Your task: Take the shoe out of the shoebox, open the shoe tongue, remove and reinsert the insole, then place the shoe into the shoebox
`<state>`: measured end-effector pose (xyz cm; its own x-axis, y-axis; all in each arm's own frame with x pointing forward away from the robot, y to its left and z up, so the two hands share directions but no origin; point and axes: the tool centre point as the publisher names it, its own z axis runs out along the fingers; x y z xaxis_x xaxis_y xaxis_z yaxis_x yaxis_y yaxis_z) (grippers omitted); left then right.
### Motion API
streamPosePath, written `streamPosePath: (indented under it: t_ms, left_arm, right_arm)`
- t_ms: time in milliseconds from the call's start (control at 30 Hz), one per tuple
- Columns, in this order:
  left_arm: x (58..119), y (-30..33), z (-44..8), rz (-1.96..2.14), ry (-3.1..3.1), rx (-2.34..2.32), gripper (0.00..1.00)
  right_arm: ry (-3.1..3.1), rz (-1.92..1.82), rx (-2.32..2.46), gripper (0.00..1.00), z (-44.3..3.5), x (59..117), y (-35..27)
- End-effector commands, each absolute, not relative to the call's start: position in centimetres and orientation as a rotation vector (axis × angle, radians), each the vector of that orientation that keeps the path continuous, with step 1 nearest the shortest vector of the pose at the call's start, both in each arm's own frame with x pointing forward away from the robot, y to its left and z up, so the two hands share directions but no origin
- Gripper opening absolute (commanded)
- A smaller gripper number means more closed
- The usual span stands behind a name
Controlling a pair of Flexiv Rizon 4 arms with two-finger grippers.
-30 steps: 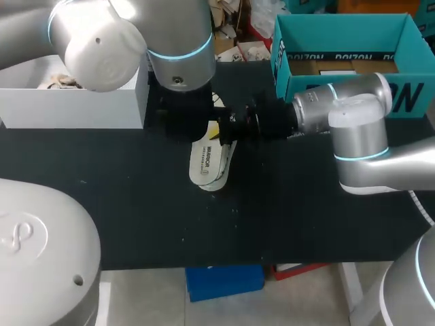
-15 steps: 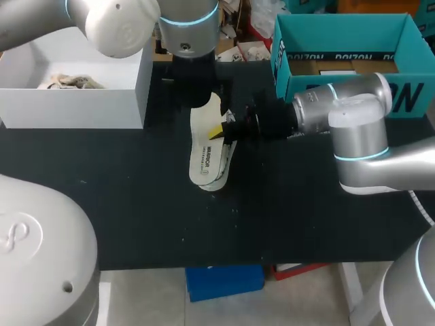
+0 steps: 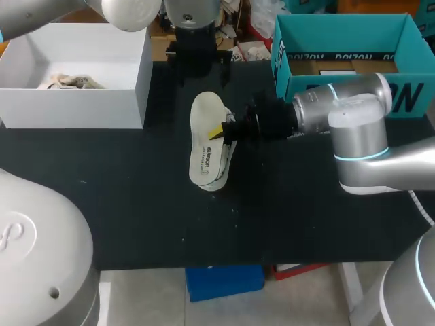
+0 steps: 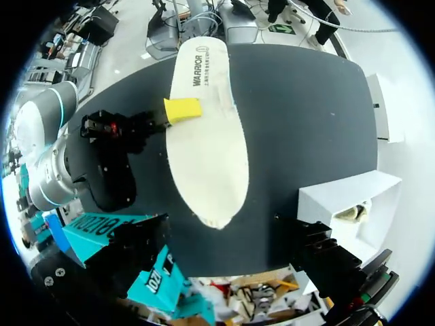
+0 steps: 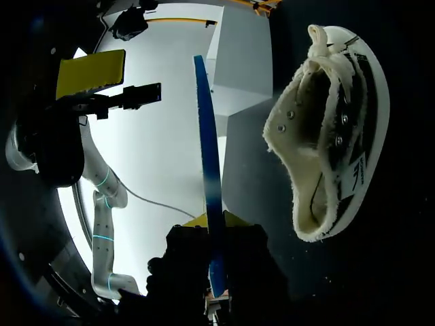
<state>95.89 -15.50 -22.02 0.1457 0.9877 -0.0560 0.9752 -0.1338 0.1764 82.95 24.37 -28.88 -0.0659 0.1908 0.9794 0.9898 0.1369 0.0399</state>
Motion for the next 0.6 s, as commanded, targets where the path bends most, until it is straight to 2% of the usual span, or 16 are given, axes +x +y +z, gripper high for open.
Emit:
streamPosePath:
  t_ms: [33,333,600]
  left_arm:
    - [98.7,-16.3,-22.4,0.084,1.961,2.268,1.0]
    - [99.6,-16.9,-23.2,0.076,1.955,2.28,1.0]
    - [97.7,-17.0,-22.4,0.071,1.949,2.28,1.0]
  right_arm:
    - [-1.451,-1.049,-1.224,0.0,-28.9,83.0,24.5]
    - [-1.451,-1.049,-1.224,0.0,-28.9,83.0,24.5]
    - [-1.451,-1.049,-1.224,0.0,-28.9,83.0,24.5]
